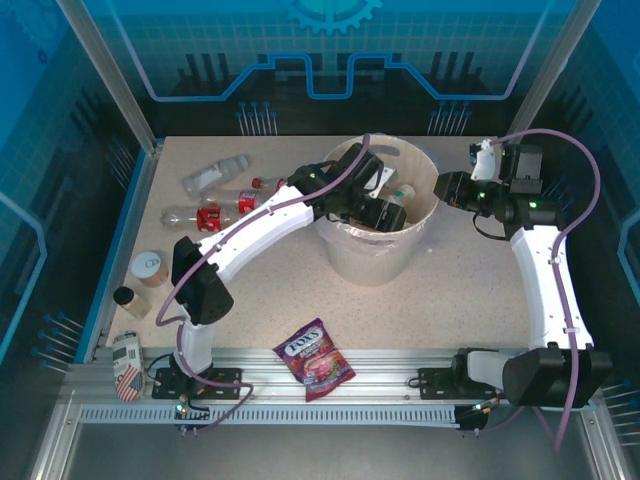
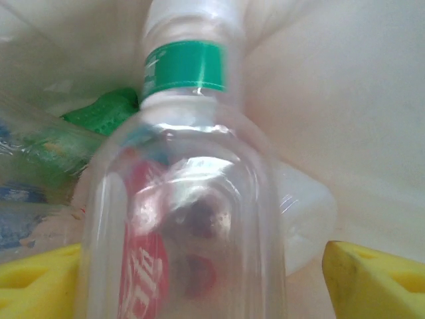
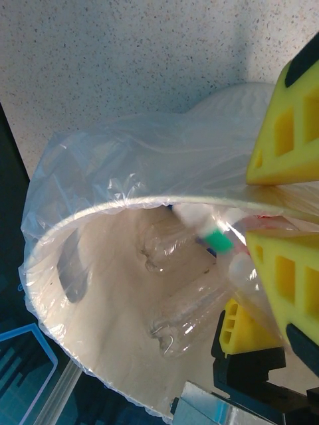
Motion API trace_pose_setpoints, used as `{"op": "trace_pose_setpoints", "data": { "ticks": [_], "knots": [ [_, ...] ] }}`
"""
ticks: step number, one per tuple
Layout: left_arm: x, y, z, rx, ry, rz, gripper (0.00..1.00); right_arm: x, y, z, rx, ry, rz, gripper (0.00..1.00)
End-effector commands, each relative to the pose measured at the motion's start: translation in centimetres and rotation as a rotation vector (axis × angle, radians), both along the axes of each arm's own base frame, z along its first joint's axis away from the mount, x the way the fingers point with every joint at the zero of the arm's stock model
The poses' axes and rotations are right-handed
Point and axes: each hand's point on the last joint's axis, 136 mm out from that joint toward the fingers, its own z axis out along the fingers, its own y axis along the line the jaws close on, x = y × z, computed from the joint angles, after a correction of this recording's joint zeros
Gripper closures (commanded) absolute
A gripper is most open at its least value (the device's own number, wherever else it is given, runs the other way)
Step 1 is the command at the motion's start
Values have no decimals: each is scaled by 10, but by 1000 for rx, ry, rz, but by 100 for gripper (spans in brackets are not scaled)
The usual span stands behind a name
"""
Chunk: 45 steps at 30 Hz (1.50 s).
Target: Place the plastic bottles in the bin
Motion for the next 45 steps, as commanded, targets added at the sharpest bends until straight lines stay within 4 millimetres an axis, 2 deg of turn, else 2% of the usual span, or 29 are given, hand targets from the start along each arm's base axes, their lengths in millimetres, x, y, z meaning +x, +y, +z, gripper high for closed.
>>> {"op": "trace_pose_setpoints", "data": {
  "ticks": [1,13,19,24,30,35,40,45],
  "knots": [
    [-8,0,18,-41,-24,-26,14,-4,11,1,-5,10,45,75],
    [-7,6,53,-88,-104,-21,6,-3,13,1,-15,13,49,75],
    [-3,18,72,-101,-146,3,6,-4,13,1,-19,12,51,75],
    [2,37,93,-128,-183,43,6,-4,13,-1,-24,16,53,75],
    [10,77,124,-161,-243,131,6,-3,13,0,-25,16,55,75],
    [23,124,131,-151,-256,252,6,-4,14,-1,-30,17,59,75],
    [38,183,121,-140,-230,414,6,-4,14,-3,-34,23,62,75],
    [51,243,94,-130,-194,608,5,-4,15,-2,-37,22,65,75]
  ]
}}
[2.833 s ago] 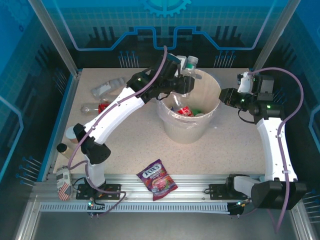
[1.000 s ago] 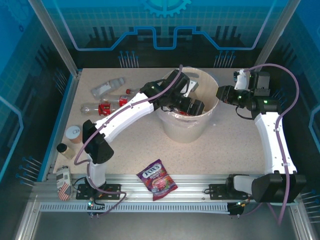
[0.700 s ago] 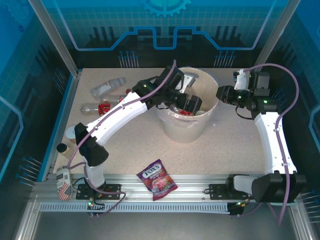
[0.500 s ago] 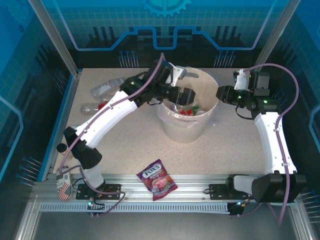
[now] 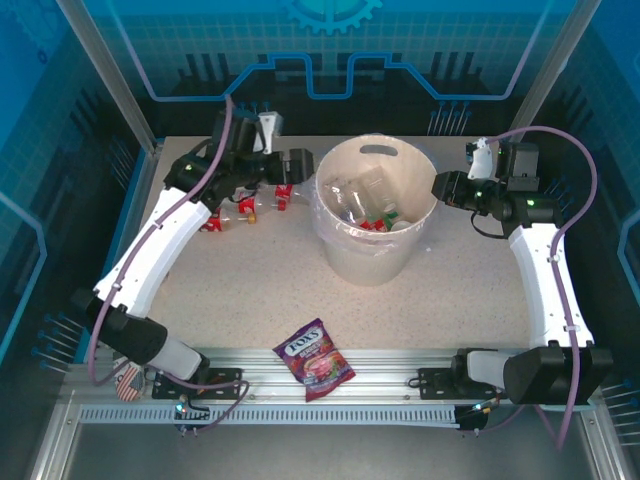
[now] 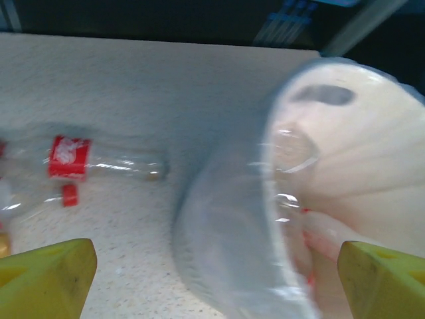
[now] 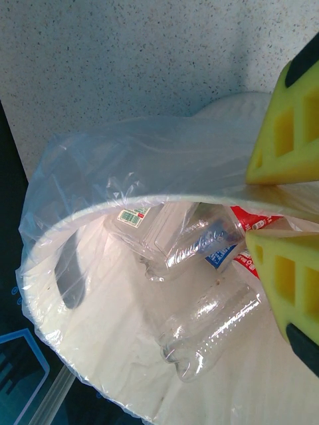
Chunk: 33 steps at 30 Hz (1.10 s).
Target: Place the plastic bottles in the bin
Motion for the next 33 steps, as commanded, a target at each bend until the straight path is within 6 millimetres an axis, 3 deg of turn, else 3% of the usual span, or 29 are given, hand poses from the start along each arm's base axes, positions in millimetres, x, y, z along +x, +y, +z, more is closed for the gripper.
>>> {"op": "trace_pose_setpoints", "data": {
  "ticks": [1,11,17,26,29,33],
  "knots": [
    [7,41,-12,-40,13,154,5,-6,12,-1,-4,22,52,75],
    [32,201,-126,-327,164,758,1,-9,14,-4,-15,27,65,75],
    [32,270,-175,-519,191,1126,2,-9,15,-4,-25,31,71,75],
    [26,300,-218,-505,252,1374,4,-11,15,-3,-26,30,72,75],
    [19,304,-230,-500,270,1431,7,-10,14,-5,-29,33,69,75],
    [24,302,-247,-491,315,1421,8,-8,14,-7,-27,38,71,75]
  ]
}}
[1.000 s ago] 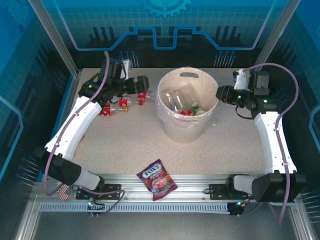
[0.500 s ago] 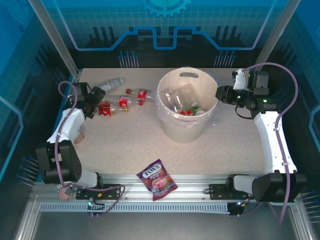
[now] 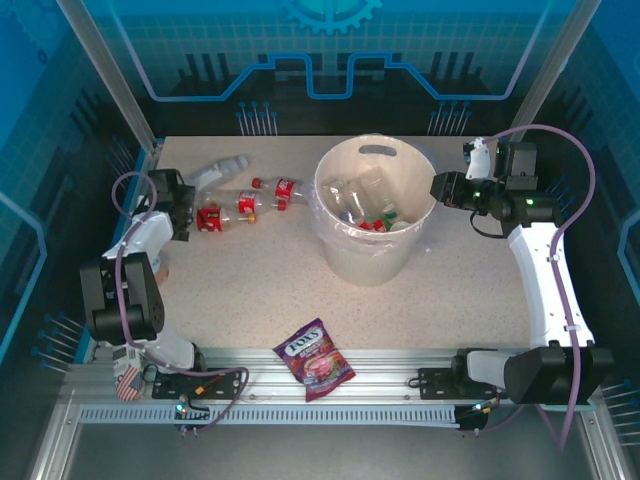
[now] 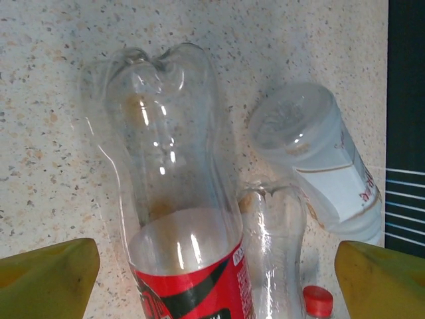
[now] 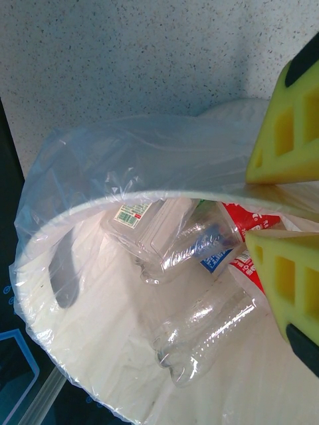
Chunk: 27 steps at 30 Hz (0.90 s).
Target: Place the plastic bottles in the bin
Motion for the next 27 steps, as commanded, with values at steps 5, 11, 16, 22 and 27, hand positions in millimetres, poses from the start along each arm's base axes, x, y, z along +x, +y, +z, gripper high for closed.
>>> {"op": "trace_pose_setpoints", "data": {
  "ticks": [5,11,16,22,27],
  "knots": [
    [3,7,-38,-35,77,64,9,-6,12,-7,3,43,48,75],
    [8,8,-60,-46,120,57,10,-6,12,-6,1,46,50,75],
    [7,7,-72,-51,142,53,17,-6,11,-8,-3,50,46,75],
    [5,7,-73,-47,150,54,25,-5,11,-10,-7,56,44,74],
    [5,6,-64,-47,129,46,27,-5,12,-10,-2,59,45,75]
  ]
}}
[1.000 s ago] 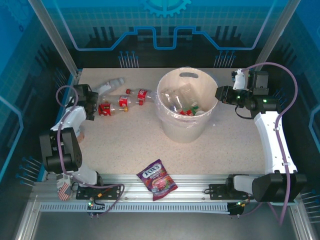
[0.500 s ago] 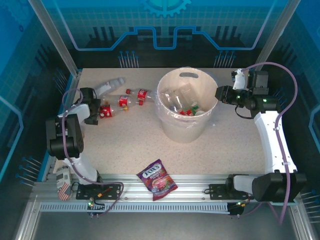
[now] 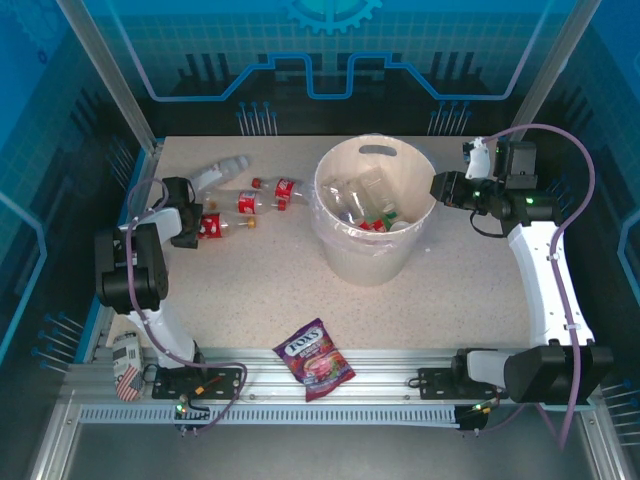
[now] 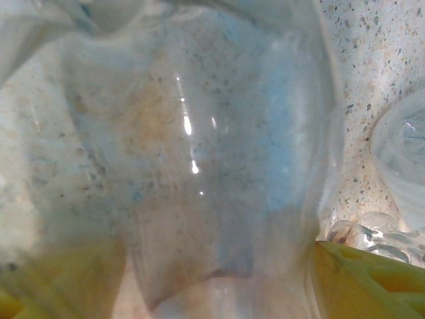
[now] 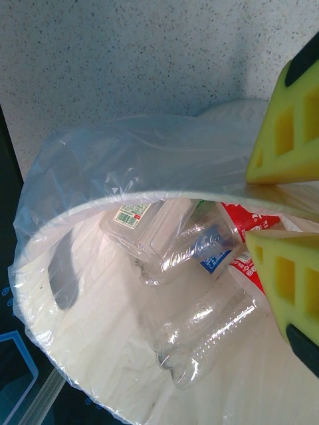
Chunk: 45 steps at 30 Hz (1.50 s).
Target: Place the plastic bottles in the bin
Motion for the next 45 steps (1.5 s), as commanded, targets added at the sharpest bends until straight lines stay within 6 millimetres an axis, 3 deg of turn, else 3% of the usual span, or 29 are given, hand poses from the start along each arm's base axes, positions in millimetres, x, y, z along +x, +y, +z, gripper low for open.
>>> {"op": "trace_pose_setpoints", "data": {
  "ticks": [1,5,12,22,28,32,36,40,45],
  "knots": [
    [2,5,15,14,-31,9,28,-6,12,-10,1,53,46,75],
    [5,1,40,29,-89,-33,31,-8,15,-8,1,50,54,74],
    [11,-27,102,65,-216,-192,34,-8,22,-7,5,50,67,75],
    [2,-80,256,237,-520,-470,41,-10,27,-7,-13,48,68,75],
    [-19,-111,355,301,-768,-580,51,-12,31,-7,-14,43,71,75],
    [-32,-144,407,330,-907,-683,57,-12,32,-7,-22,41,62,75],
    [-34,-191,448,387,-1009,-865,60,-13,32,-5,-21,35,56,75],
    [-20,-238,463,359,-1073,-1024,65,-14,34,-3,-20,29,55,75],
    [-12,-311,475,404,-1125,-1228,67,-15,34,-3,-39,19,45,75]
  ]
}}
